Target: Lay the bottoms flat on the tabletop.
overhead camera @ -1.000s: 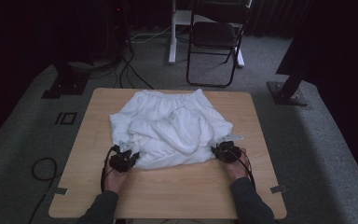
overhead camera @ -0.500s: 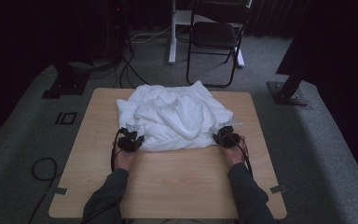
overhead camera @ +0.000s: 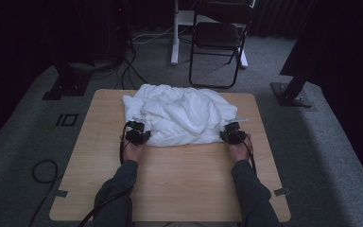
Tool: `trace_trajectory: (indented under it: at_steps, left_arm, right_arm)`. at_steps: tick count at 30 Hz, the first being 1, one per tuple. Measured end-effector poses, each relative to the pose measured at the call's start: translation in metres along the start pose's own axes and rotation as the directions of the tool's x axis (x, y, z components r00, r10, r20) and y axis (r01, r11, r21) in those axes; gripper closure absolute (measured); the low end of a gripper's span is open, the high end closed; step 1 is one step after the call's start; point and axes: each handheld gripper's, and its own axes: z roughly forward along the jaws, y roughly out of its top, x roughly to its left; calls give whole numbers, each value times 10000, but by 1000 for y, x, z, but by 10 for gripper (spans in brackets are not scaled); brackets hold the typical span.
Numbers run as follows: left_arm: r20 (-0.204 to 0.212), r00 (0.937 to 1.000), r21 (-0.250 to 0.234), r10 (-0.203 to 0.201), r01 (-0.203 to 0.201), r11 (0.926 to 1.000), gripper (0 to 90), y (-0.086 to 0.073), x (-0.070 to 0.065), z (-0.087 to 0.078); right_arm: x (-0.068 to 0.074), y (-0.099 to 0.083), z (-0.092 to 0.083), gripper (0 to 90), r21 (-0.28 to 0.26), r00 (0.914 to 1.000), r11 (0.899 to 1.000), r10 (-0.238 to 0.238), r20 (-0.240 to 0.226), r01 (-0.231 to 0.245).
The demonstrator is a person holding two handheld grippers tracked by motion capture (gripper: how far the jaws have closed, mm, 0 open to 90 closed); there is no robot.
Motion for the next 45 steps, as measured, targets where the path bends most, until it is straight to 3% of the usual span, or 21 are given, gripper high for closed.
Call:
trace_trajectory:
  at_steps: [4, 7, 11, 13, 16, 20, 25, 27, 30, 35, 37, 39, 42, 45]
  left_arm:
    - [58, 9997, -10, 218, -218, 9998, 819, -2, 2, -2]
    - [-318, 9973, 109, 665, -662, 9977, 821, -3, 5, -6]
    - [-380, 9983, 140, 434, -429, 9990, 818, -4, 14, -11]
    - [-312, 9986, 84, 416, -413, 9991, 741, -4, 16, -17]
    - [-1, 9991, -249, 418, -418, 9988, 635, -3, 21, -29]
    - [103, 9997, -609, 221, -214, 9979, 570, 1, 27, -40]
    - [162, 9999, -896, 33, -18, 9960, 532, 4, 31, -47]
    - [193, 9998, -956, 24, -5, 9954, 530, 5, 30, -48]
    - [254, 9997, -1064, -73, 100, 9943, 530, 6, 28, -47]
    - [327, 9995, -1048, 41, -6, 9945, 530, 7, 25, -47]
    - [354, 9994, -1094, 16, 23, 9940, 530, 7, 24, -48]
    - [398, 9992, -1073, 59, -16, 9942, 530, 7, 23, -48]
    - [455, 9984, -987, 338, -292, 9947, 531, 7, 20, -47]
    - [439, 9984, -1006, 348, -302, 9945, 537, 7, 18, -47]
  right_arm:
    - [-4, -5, -4, 831, -51, 9998, 9999, 86, -161, -87]
    - [-3, -7, -9, 861, 162, 9993, 9997, -170, -324, 176]
    - [-2, -8, -15, 866, 544, 9964, 9972, -482, -696, 520]
    - [-2, -7, -18, 832, 882, 9894, 9936, -587, -1331, 708]
    - [-4, -3, -25, 711, 682, 9855, 9935, -807, -1491, 916]
    - [-12, 5, -37, 580, -27, 9850, 9986, -516, -1645, 519]
    - [-15, 19, -43, 508, -835, 9834, 9963, 48, -1813, -203]
    - [-15, 24, -38, 529, -748, 9775, 9966, 170, -2100, -334]
    - [-11, 29, -29, 501, -667, 9810, 9969, 282, -1921, -417]
    - [-9, 36, -15, 414, -830, 9660, 9842, 1348, -2206, -1563]
    - [-6, 39, -9, 390, -614, 9603, 9804, 1697, -2215, -1874]
    - [-1, 41, -3, 459, -415, 9649, 9829, 1676, -2020, -1794]
    - [6, 42, -1, 769, -190, 9731, 9880, 1475, -1771, -1532]
    - [13, 43, -8, 856, -100, 9887, 9972, 717, -1314, -736]
